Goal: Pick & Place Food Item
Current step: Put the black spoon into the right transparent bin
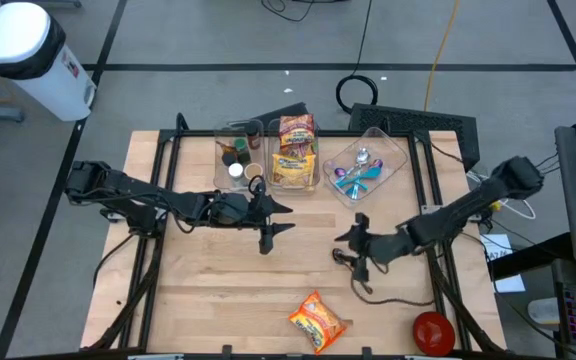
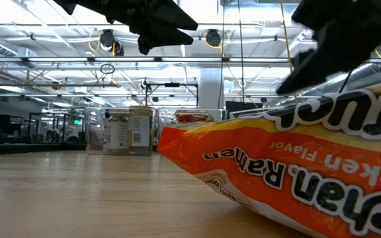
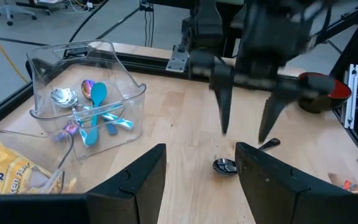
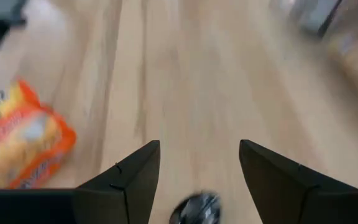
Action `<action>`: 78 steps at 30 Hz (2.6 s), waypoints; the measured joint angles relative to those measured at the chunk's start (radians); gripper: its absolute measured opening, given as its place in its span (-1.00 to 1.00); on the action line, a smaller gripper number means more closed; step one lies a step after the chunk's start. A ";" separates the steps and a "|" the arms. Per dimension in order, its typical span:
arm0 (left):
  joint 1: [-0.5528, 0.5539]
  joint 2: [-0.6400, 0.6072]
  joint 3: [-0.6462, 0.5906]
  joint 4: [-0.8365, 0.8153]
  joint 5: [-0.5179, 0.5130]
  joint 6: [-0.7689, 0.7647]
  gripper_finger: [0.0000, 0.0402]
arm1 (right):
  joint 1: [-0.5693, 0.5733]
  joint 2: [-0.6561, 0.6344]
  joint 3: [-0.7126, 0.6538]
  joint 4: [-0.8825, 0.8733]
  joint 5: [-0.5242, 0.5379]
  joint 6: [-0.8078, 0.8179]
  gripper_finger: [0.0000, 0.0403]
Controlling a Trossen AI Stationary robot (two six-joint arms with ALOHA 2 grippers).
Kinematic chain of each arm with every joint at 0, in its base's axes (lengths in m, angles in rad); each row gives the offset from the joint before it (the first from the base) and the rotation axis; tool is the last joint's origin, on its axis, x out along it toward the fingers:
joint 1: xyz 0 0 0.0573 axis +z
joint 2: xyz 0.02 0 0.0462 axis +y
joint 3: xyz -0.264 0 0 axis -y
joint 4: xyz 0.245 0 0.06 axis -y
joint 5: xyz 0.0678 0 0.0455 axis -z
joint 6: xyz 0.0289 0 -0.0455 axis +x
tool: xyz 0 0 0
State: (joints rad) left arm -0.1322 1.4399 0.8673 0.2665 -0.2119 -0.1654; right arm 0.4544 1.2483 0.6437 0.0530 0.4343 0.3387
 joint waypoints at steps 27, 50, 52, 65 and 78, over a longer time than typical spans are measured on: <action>0.000 0.000 0.000 -0.007 0.001 -0.008 0.00 | -0.102 0.272 0.000 -0.022 -0.216 0.095 0.03; 0.000 0.000 0.000 -0.009 0.001 -0.006 0.00 | -0.106 0.270 0.002 -0.025 -0.278 0.061 -0.97; 0.000 0.000 0.000 -0.009 0.001 -0.006 0.00 | -0.106 0.267 0.002 -0.007 -0.274 0.042 -0.98; 0.000 0.000 0.000 -0.009 0.001 -0.006 0.00 | -0.106 0.011 -0.001 0.192 -0.129 -0.210 -1.00; 0.000 0.000 0.000 -0.008 0.001 -0.006 0.00 | -0.206 -0.310 -0.001 0.272 0.495 -0.439 -1.00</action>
State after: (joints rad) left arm -0.1322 1.4399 0.8673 0.2580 -0.2108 -0.1715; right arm 0.2489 0.9386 0.6426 0.3248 0.9288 -0.1000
